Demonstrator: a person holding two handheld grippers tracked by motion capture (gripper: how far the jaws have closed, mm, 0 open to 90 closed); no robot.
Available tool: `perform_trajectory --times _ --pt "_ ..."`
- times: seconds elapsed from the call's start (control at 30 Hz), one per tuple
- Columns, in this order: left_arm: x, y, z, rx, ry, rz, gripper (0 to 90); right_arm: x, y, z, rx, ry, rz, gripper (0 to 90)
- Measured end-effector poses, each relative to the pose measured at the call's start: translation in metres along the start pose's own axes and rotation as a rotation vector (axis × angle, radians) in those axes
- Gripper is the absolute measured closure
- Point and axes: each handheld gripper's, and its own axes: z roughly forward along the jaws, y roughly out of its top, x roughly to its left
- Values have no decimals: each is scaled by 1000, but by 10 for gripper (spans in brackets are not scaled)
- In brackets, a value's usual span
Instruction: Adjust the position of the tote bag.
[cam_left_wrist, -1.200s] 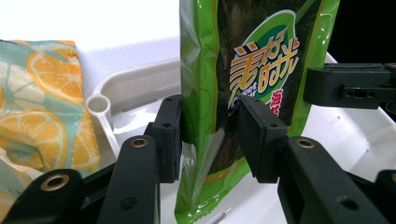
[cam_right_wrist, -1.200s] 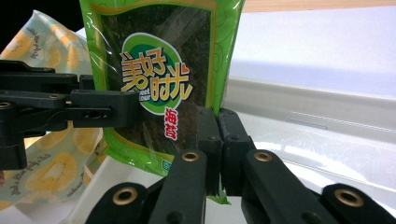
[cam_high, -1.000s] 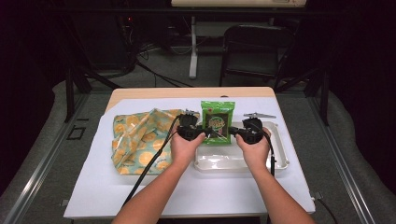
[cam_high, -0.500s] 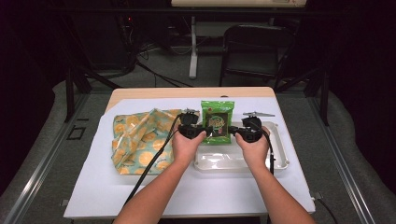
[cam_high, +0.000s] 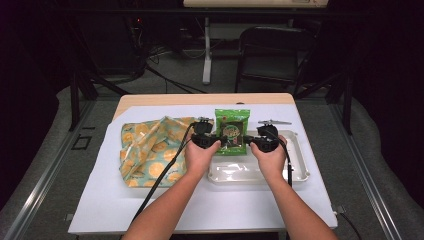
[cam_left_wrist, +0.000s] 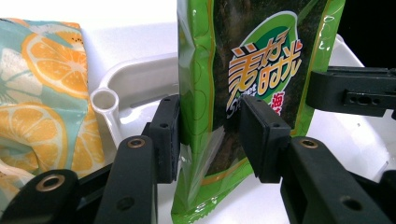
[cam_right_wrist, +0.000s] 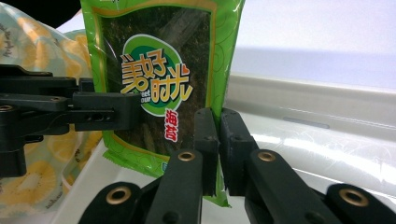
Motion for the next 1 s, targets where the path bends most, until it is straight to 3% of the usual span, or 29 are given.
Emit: perform_trajectory --times 1.0 --pt "7 -2 16 66 60 -26 585 -5 -3 23 66 -13 28 844"
